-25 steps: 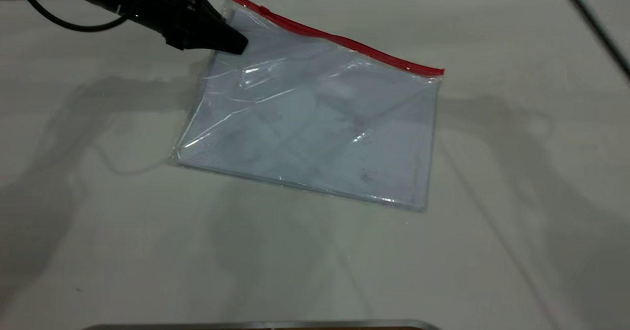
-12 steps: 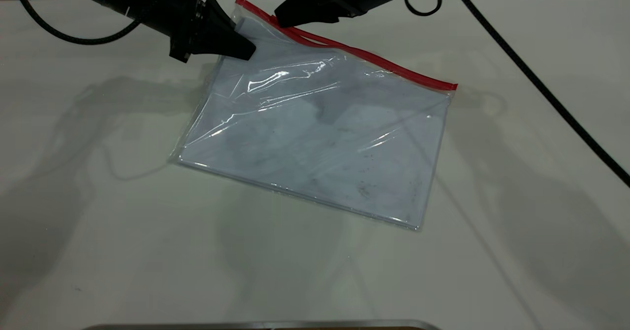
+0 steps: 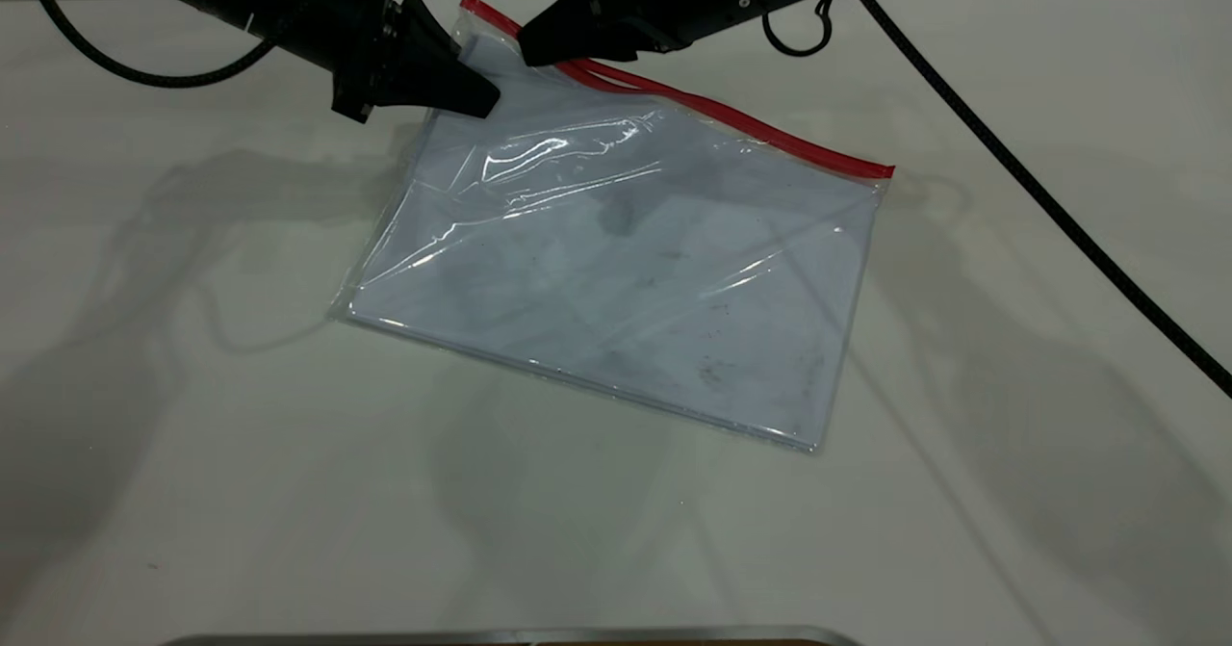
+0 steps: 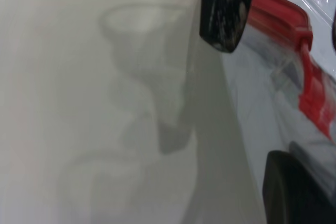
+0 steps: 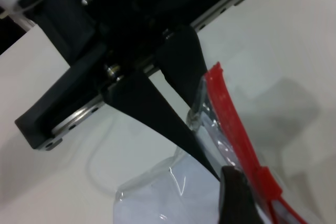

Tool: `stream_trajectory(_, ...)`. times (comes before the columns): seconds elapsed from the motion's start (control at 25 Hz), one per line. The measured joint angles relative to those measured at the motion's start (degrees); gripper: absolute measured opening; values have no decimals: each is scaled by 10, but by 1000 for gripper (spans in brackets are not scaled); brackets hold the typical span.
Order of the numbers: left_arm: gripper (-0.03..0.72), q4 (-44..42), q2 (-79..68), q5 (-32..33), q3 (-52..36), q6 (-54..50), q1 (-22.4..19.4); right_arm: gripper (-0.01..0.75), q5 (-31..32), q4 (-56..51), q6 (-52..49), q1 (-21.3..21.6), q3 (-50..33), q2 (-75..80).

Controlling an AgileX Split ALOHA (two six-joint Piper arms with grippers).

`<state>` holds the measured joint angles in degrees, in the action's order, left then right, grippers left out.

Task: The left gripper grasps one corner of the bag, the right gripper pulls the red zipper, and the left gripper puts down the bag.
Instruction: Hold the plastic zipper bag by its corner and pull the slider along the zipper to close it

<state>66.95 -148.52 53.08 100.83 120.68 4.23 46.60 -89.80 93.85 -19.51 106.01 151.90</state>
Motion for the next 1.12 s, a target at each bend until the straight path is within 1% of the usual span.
stream_trajectory(0.08, 53, 0, 0, 0, 0, 0, 0, 444, 0, -9, 0, -1, 0, 2)
stream_trajectory(0.2, 53, 0, 0, 0, 0, 0, 0, 360, 0, -10, 1, -5, 0, 2)
stream_trajectory(0.32, 53, 0, 0, -1, 0, 0, 0, 261, 0, -10, 2, -10, 0, 2)
stream_trajectory(0.52, 53, 0, 0, -1, 0, 0, 0, 69, -1, -10, 3, -10, 1, 2)
stream_trajectory(0.56, 53, 0, 0, -1, 0, 0, 0, 42, -1, -10, 4, -10, 1, 2)
stream_trajectory(0.72, 53, 7, 0, 12, 0, 2, -7, 34, 2, -10, 5, -10, 2, 2)
stream_trajectory(1.0, 53, 62, -1, 92, 0, 2, -49, 34, 7, -30, 12, -14, 7, -2)
stream_trajectory(1.12, 53, 87, -1, 110, -1, 3, -65, 34, 0, -31, 21, -16, 10, -2)
